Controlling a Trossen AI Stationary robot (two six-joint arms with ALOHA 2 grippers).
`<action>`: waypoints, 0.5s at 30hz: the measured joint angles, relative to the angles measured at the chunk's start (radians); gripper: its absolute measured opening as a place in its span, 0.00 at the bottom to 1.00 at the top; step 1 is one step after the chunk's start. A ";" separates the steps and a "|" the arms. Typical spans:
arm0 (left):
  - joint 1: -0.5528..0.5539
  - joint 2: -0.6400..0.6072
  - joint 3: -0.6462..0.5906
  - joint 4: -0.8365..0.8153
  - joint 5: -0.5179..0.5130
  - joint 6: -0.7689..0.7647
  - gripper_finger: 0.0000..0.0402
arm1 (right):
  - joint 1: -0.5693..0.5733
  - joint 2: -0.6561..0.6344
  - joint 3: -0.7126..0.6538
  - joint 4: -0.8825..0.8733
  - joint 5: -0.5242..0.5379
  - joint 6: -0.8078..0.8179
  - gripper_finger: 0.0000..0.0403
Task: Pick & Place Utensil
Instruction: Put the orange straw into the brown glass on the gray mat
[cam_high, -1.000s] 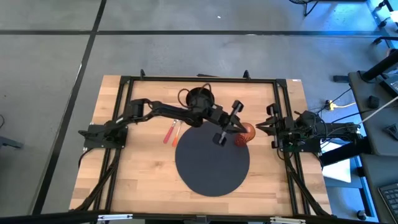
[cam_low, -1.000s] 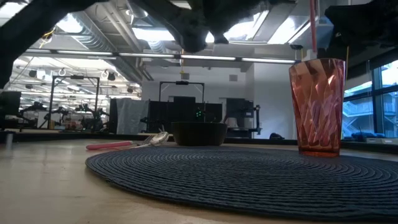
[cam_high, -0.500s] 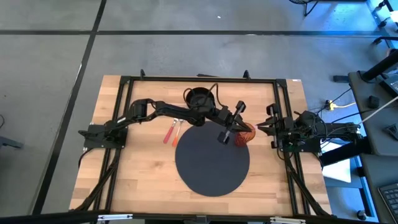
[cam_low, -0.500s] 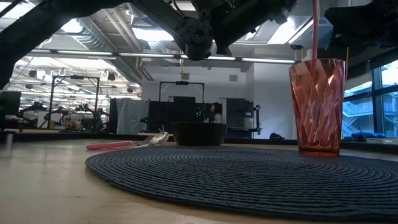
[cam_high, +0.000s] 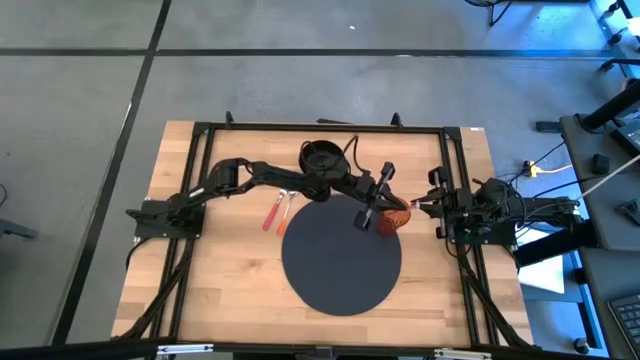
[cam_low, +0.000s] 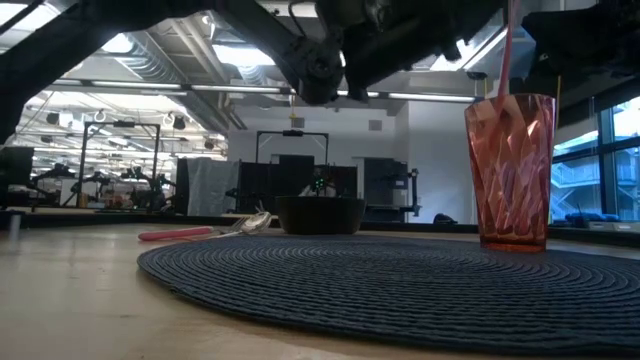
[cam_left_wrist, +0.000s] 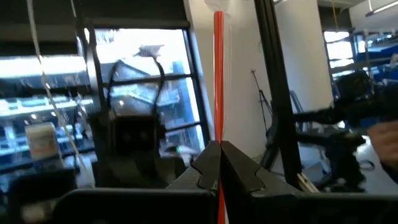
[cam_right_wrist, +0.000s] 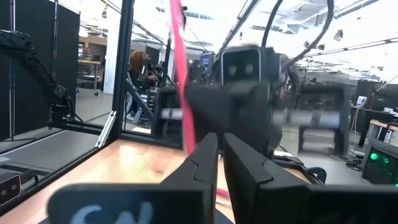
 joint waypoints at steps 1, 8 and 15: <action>0.000 0.008 0.000 -0.004 0.001 0.001 0.00 | 0.000 0.000 0.000 0.000 0.000 0.000 0.07; 0.002 0.052 -0.001 0.000 -0.025 -0.011 0.00 | 0.000 0.000 0.000 0.000 0.000 0.000 0.07; 0.002 0.051 -0.001 0.024 0.009 -0.067 0.05 | 0.000 0.000 0.000 0.000 0.000 0.000 0.07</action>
